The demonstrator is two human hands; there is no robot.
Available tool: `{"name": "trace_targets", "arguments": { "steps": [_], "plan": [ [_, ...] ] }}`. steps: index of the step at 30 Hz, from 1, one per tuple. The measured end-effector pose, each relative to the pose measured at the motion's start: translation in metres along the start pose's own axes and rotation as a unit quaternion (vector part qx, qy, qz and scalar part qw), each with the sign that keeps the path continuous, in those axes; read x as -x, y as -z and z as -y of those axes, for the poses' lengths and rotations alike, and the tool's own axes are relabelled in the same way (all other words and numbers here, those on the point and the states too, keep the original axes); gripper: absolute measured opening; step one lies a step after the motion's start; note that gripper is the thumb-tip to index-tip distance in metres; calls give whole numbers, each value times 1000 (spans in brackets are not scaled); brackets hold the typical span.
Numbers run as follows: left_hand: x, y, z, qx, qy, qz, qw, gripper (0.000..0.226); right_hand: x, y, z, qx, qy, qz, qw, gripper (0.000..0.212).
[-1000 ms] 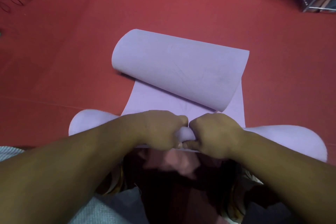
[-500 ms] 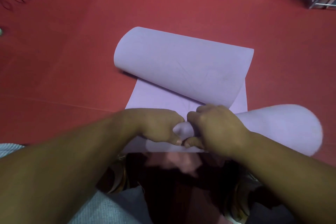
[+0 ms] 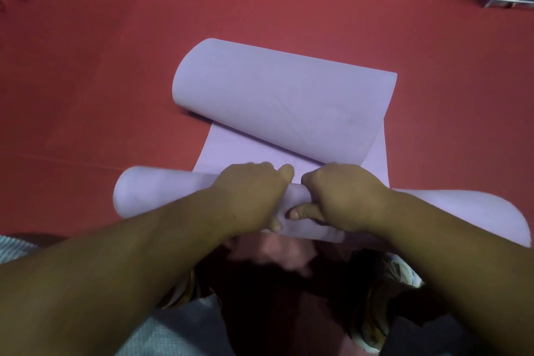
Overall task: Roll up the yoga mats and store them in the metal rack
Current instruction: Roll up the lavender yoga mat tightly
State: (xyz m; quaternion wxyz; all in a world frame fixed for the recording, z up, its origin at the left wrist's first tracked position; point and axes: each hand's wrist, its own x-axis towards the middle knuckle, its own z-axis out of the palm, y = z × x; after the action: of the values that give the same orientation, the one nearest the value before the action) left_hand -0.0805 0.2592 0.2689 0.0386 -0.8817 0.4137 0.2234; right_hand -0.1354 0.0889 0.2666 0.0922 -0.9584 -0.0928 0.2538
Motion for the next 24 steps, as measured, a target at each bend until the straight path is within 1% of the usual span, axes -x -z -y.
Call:
{"name": "trace_targets", "arguments": {
  "steps": [2,4,6,9,11,12,13,15,16,17,18,21,24],
  "plan": [
    [-2,-3,1,24,8,18,1000,47,0,0,1,7,8,-3,1000,55],
    [-5,-1,3,25,-5,23,999,37,3,2,4,26,6,-22,999,57],
    [-8,2,7,51,-19,65,996,32,6,1,8,44,1,-44,998,58],
    [-11,2,13,119,-45,150,981,29,10,-11,11,0,-9,-39,999,55],
    [-10,4,13,138,-58,167,975,31,9,-16,10,-26,-11,-25,999,49],
    [-9,6,11,132,-59,156,977,34,9,-16,8,-29,-17,-20,999,49],
    [-7,6,9,111,-54,127,984,38,8,-14,5,-34,-24,-17,999,48],
    [-5,5,2,34,-27,29,999,51,7,-7,-2,-62,-36,-12,997,44],
    [-4,3,-2,2,-14,-17,1000,57,7,-4,-5,-74,-39,-9,996,42],
    [-4,-2,-6,-15,-2,-46,999,60,7,-2,-8,-77,-38,-8,996,42],
    [-4,-5,-8,-12,9,-57,998,60,7,-1,-8,-68,-35,-8,997,43],
    [-8,-10,-2,36,29,-16,999,51,5,-4,-6,-36,-16,-36,999,48],
    [-14,-4,12,85,9,37,996,46,6,-6,0,-27,2,-78,997,59]
  ]
}}
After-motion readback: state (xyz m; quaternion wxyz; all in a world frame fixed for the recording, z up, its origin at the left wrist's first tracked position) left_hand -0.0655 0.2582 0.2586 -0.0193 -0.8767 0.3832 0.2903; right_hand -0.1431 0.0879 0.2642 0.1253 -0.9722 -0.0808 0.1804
